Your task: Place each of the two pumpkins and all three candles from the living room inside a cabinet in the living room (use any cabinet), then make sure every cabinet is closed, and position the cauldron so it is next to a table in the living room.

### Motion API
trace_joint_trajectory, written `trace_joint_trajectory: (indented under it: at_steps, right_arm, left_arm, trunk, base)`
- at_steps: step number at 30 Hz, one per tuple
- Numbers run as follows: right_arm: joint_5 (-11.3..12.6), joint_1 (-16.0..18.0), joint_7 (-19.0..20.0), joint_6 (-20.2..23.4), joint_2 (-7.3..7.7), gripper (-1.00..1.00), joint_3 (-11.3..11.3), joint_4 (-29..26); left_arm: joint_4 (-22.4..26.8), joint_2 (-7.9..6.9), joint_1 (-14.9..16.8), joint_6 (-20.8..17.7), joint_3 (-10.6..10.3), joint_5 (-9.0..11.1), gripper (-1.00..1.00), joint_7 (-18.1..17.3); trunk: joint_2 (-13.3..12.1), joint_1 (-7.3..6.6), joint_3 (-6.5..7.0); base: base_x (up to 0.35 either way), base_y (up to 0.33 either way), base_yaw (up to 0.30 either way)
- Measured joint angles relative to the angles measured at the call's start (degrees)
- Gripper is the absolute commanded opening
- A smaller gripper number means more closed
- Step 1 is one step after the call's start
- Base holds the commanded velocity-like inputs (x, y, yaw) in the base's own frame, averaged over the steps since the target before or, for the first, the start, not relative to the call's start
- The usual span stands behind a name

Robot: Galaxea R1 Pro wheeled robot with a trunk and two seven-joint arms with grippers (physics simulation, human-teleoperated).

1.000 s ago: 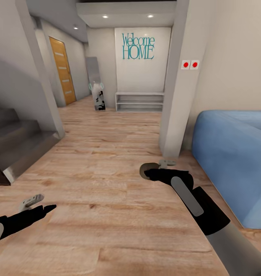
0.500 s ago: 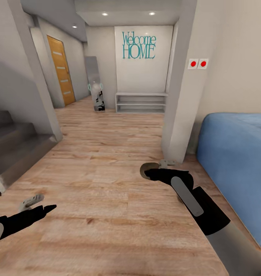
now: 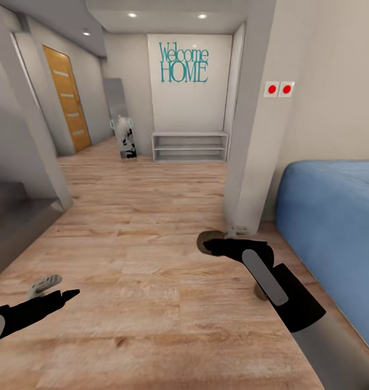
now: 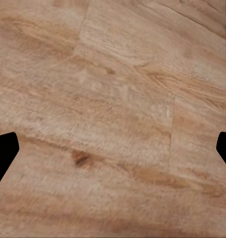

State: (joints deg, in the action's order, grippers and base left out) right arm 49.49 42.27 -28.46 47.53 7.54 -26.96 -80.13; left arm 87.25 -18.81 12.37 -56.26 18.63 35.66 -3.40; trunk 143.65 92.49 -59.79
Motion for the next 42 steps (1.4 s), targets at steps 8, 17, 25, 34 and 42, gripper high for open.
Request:
trace_joint_trajectory:
  at_steps: [8, 17, 25, 34, 42]
  right_arm:
    - [1.1, 0.0, 0.0, 1.3, -0.01, -1.00, 0.1, 3.1]
    - [4.0, 0.0, -0.1, 3.7, 0.22, -1.00, 0.3, 4.6]
    - [4.1, 0.0, -0.3, 6.2, -0.16, -1.00, 5.1, 11.5]
    - [4.2, 0.0, -0.6, 7.3, 0.04, -1.00, 6.7, 12.3]
    - [4.2, 0.0, -0.7, 7.3, 0.09, -1.00, 6.7, 12.3]
  left_arm:
    - [-0.2, -0.12, 0.0, 0.0, 0.1, 0.0, 1.00, -0.1]
    - [-0.2, -0.15, 0.0, 0.0, 0.1, 0.1, 1.00, -0.1]
    - [-0.2, -0.09, 0.0, 0.0, 0.1, 0.1, 1.00, -0.1]
    - [-0.2, -0.09, 0.0, 0.0, 0.1, 0.1, 1.00, -0.1]
    - [-0.2, -0.09, 0.0, 0.0, 0.1, 0.1, 1.00, -0.1]
  trunk:
    - [0.0, 0.01, 0.00]
    - [0.0, 0.01, 0.00]
    - [0.0, 0.01, 0.00]
    - [0.0, 0.01, 0.00]
    - [0.0, 0.01, 0.00]
  base:
    - [0.186, 0.250, -0.290]
    - [0.149, 0.267, -0.293]
    - [0.148, 0.268, -0.294]
    - [0.148, 0.268, -0.294]
    - [0.148, 0.269, -0.294]
